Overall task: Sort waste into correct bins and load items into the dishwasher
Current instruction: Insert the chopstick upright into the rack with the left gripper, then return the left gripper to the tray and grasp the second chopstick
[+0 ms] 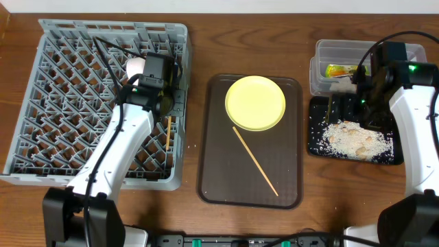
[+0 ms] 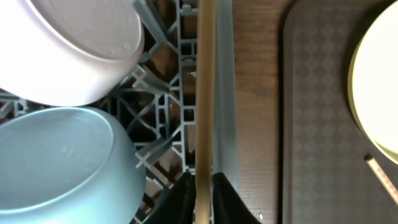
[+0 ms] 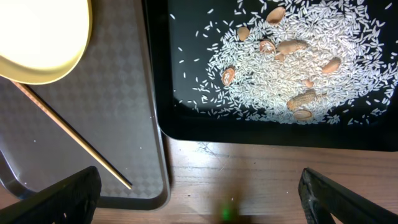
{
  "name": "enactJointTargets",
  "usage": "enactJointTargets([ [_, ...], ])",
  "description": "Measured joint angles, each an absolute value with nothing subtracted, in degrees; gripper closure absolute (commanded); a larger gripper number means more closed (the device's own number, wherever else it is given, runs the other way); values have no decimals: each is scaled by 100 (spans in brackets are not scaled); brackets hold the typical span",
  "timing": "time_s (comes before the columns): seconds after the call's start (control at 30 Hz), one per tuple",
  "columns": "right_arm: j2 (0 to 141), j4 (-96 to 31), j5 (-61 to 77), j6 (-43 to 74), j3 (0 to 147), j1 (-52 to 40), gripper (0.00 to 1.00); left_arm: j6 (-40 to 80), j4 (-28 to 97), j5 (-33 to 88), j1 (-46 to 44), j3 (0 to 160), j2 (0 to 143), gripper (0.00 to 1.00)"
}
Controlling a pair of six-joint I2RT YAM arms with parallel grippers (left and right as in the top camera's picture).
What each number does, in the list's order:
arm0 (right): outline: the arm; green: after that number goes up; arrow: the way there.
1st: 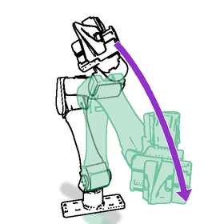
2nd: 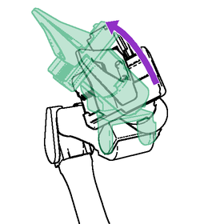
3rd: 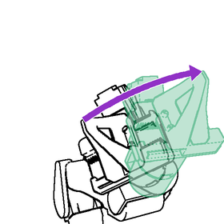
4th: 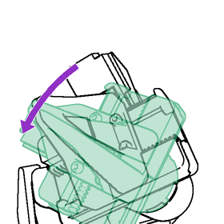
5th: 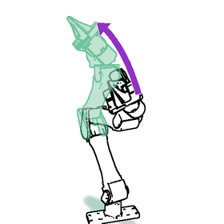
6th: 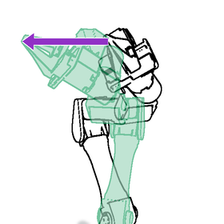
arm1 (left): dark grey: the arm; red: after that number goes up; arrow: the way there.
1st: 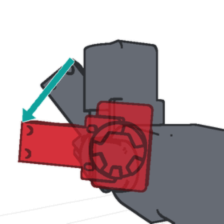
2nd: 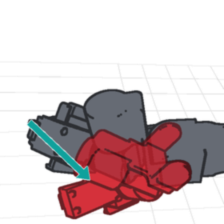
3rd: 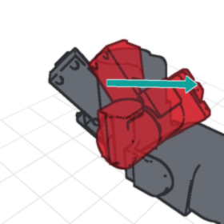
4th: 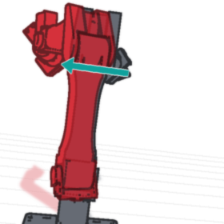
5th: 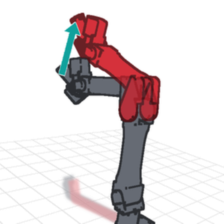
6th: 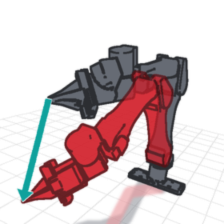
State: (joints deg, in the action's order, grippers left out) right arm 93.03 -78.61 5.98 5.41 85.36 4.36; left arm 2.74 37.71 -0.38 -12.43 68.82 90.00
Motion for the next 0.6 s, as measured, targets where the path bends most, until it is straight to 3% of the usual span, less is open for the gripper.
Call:
enactJointTargets([
  [0.07,9303,-7861,598,541,8536,436,1,283,3708,-40,-1240,6882,9015,53],
  [0.3,9303,-7861,598,543,8536,436,1,495,3743,327,-1288,6882,8680,49],
  [0.33,9303,-7861,598,541,8536,436,1,626,3776,432,-1323,6882,8595,49],
  [0.43,9303,-7859,598,541,8536,436,1,1238,3955,744,-1549,6884,8425,36],
  [0.6,9303,-7861,598,541,8536,436,1,2268,3999,996,-2287,6875,8556,36],
])
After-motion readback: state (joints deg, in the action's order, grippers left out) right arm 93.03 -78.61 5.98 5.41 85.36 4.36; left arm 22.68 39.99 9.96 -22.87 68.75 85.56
